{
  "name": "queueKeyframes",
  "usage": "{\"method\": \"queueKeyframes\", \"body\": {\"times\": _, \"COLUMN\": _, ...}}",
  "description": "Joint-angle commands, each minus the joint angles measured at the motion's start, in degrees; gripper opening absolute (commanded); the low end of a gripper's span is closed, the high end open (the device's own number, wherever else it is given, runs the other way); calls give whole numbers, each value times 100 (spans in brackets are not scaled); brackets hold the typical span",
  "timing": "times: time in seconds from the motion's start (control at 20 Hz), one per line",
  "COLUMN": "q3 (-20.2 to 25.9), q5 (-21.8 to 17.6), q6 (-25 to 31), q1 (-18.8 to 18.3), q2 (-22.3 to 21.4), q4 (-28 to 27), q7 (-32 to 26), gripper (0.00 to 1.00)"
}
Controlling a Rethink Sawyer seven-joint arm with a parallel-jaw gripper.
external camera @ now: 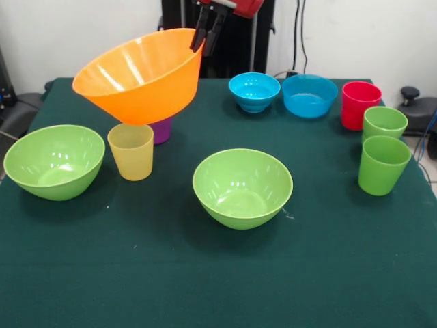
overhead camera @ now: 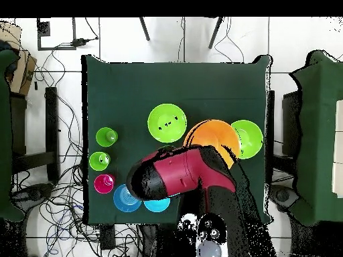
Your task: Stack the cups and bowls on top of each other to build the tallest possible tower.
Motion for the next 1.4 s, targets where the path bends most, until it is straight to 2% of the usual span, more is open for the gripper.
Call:
{"method": "queueKeyframes", "body": {"times": 0.05, "q3": -1060, "q5": -1102, "q6": -31, "q1": 1303, "q2": 364, "q4": -856, "q7": 2401, "gripper": 0}}
{"method": "queueKeyframes", "body": {"times": 0.2, "q3": -1427, "q5": -1143, "q6": -134, "q1": 1696, "q2": 463, "q4": -888, "q7": 2627, "gripper": 0}}
{"method": "queueKeyframes", "body": {"times": 0.35, "q3": -1533, "q5": -856, "q6": -57, "q1": 1847, "q2": 510, "q4": -866, "q7": 2556, "gripper": 0}}
{"method": "queueKeyframes", "body": {"times": 0.65, "q3": -1723, "q5": -533, "q6": 231, "q1": 2290, "q2": 670, "q4": -970, "q7": 2821, "gripper": 0}}
{"method": "queueKeyframes", "body": {"times": 0.8, "q3": -1491, "q5": -91, "q6": 245, "q1": 2066, "q2": 797, "q4": -983, "q7": 2591, "gripper": 0}}
{"method": "queueKeyframes", "body": {"times": 1.0, "q3": -899, "q5": 483, "q6": 140, "q1": 1421, "q2": 1024, "q4": -986, "q7": 1934, "gripper": 0}}
{"method": "queueKeyframes", "body": {"times": 1.1, "q3": -697, "q5": 647, "q6": 126, "q1": 1201, "q2": 1175, "q4": -1054, "q7": 1700, "gripper": 0}}
{"method": "queueKeyframes", "body": {"times": 1.4, "q3": -589, "q5": 689, "q6": 210, "q1": 1153, "q2": 1352, "q4": -1303, "q7": 1528, "gripper": 0}}
